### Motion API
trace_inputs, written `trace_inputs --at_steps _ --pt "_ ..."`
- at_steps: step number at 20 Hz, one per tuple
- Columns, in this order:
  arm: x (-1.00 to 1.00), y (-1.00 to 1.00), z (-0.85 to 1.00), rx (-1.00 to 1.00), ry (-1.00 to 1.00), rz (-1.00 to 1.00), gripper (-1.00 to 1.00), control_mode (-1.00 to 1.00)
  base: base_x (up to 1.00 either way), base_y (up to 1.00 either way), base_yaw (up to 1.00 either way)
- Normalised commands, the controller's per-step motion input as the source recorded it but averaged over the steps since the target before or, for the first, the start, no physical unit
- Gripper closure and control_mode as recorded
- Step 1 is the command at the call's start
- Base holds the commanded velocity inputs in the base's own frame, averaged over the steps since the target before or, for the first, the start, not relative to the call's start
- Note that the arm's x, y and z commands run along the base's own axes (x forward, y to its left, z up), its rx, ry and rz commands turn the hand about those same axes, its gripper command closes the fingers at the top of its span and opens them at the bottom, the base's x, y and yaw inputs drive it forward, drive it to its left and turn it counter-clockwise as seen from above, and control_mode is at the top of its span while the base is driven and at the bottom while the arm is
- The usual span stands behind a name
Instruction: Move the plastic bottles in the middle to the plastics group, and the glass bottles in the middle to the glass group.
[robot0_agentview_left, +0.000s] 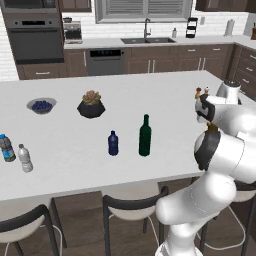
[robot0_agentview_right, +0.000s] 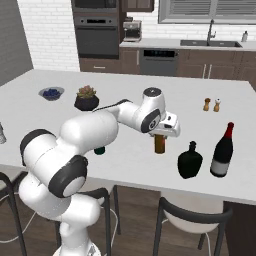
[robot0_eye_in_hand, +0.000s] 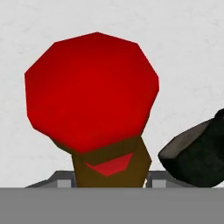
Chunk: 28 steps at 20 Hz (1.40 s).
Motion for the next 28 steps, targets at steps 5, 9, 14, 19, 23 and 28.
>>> trace_inputs --at_steps 5,9,14,19,23,28 --pt "0.2 -0.16 -0.07 0.01 0.0 -0.1 1.0 -1.0 0.0 0.0 0.0" --pt "0.01 -0.18 -0.05 0.04 0.0 -0.12 1.0 -1.0 0.0 0.0 0.0" --pt "0.02 -0.1 -0.12 0.02 0.0 -0.12 1.0 -1.0 0.0 0.0 0.0" --pt "0.06 -0.01 -0.12 0.02 0.0 -0.14 1.0 -1.0 0.0 0.0 0.0" --pt "0.0 -0.01 -0.08 0.01 -0.01 -0.11 1.0 -1.0 0.0 0.0 0.0" --pt "0.0 -0.04 -0.21 0.0 0.0 -0.04 1.0 -1.0 0.0 0.0 0.0"
